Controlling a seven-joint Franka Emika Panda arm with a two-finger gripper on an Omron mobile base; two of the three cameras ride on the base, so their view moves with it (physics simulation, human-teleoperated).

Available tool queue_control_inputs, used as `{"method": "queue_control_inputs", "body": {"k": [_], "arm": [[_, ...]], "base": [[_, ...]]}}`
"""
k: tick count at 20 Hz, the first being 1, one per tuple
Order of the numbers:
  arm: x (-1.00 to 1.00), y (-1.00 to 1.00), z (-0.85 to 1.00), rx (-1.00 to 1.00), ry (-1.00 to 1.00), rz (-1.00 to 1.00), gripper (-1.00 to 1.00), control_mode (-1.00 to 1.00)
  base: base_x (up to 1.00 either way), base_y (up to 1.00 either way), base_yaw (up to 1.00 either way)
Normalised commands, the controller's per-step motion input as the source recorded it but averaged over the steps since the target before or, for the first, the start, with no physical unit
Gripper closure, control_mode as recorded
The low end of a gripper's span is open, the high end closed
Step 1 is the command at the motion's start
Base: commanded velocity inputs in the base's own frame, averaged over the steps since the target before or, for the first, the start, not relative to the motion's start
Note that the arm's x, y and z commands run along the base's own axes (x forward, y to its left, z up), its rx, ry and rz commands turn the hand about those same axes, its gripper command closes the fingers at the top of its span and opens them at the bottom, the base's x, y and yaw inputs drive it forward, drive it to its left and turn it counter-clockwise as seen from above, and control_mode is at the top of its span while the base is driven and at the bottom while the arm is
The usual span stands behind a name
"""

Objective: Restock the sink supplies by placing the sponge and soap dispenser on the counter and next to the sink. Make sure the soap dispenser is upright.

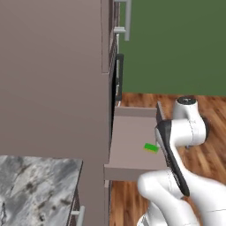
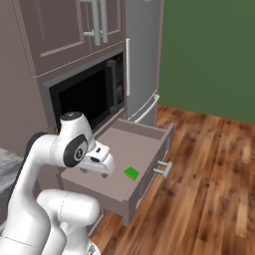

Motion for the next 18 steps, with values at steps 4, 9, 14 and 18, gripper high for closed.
{"method": "queue_control_inputs", "body": {"k": [4,9,14,18], "arm": [[0.43,-0.24,0.00,0.16,0.00,0.04,-1.00,-1.00],[0.56,-0.02,-0.20,0.11,0.00,0.05,-1.00,-1.00],[0.54,0.00,-0.28,0.09,0.00,0.04,-1.00,-1.00],[0.40,0.00,-0.21,0.07,0.00,0.01,-1.00,-1.00]], "base": [[0.00,0.00,0.00],[0.00,0.00,0.00],[0.00,0.00,0.00],[0.00,0.00,0.00]]}}
